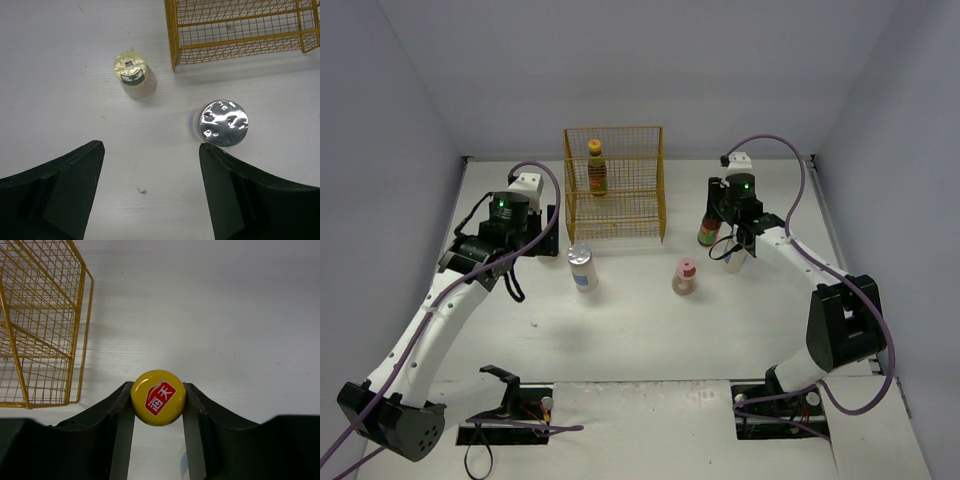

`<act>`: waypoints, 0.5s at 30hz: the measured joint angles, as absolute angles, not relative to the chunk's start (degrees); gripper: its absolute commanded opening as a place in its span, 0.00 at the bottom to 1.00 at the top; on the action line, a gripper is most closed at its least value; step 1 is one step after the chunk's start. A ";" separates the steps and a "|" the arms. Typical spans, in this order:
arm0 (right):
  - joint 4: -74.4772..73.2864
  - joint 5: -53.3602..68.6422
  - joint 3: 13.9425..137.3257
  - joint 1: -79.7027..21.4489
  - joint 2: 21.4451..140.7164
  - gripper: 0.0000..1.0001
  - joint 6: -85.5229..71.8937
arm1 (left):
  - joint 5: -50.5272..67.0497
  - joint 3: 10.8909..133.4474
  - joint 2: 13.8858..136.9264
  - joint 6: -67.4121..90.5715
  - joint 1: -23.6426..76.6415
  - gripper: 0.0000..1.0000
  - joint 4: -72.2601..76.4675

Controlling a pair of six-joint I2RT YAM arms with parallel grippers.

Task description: Organize the condiment bottles

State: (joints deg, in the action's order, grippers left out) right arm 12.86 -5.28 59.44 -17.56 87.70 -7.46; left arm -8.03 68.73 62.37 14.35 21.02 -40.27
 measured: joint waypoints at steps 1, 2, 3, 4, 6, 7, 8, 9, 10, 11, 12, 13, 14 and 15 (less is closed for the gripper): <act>12.80 -5.17 59.46 -17.56 87.66 0.00 -7.16 | -8.03 68.75 62.41 14.28 21.02 0.77 -40.25; 12.53 -5.08 59.57 -17.56 87.64 0.00 -6.92 | -8.03 68.75 62.48 14.20 21.02 0.77 -40.25; 11.90 -4.99 59.94 -17.56 87.64 0.00 -6.50 | -8.03 68.75 62.54 14.13 21.02 0.77 -40.23; 10.87 -4.71 60.51 -17.56 87.64 0.00 -6.13 | -8.03 68.75 62.61 14.13 21.02 0.77 -40.23; 7.62 -4.14 62.57 -17.56 87.64 0.00 -5.30 | -8.12 68.75 62.81 14.11 21.02 0.77 -40.23; 6.00 -3.88 63.94 -17.56 87.64 0.00 -4.82 | -8.27 68.75 62.92 14.11 21.02 0.77 -40.23; 4.32 -3.57 65.82 -17.56 87.64 0.00 -4.32 | -8.49 68.75 63.00 14.11 21.02 0.77 -40.23; 3.01 -3.31 67.70 -17.56 87.64 0.00 -3.84 | -8.64 68.75 63.07 14.11 21.02 0.77 -40.23; 1.78 -2.90 69.91 -17.56 87.64 0.00 -3.38 | -8.82 68.75 63.07 14.11 21.02 0.77 -40.23; 0.69 -2.44 72.53 -17.56 87.64 0.00 -2.94 | -8.93 68.75 63.07 14.09 21.02 0.77 -40.23; -0.45 -1.80 74.76 -17.56 87.66 0.00 -2.57 | -9.10 68.75 63.07 14.09 21.02 0.77 -40.23; -0.91 -1.17 78.08 -17.58 87.66 0.00 -2.28 | -9.15 68.75 63.07 14.09 21.02 0.77 -40.21; -1.65 -0.43 81.32 -17.61 87.66 0.00 -2.02 | -9.26 68.75 63.07 14.09 21.02 0.77 -40.23; -2.04 0.34 84.31 -17.61 87.79 0.00 -1.80 | -9.32 68.75 63.07 14.09 21.02 0.77 -40.21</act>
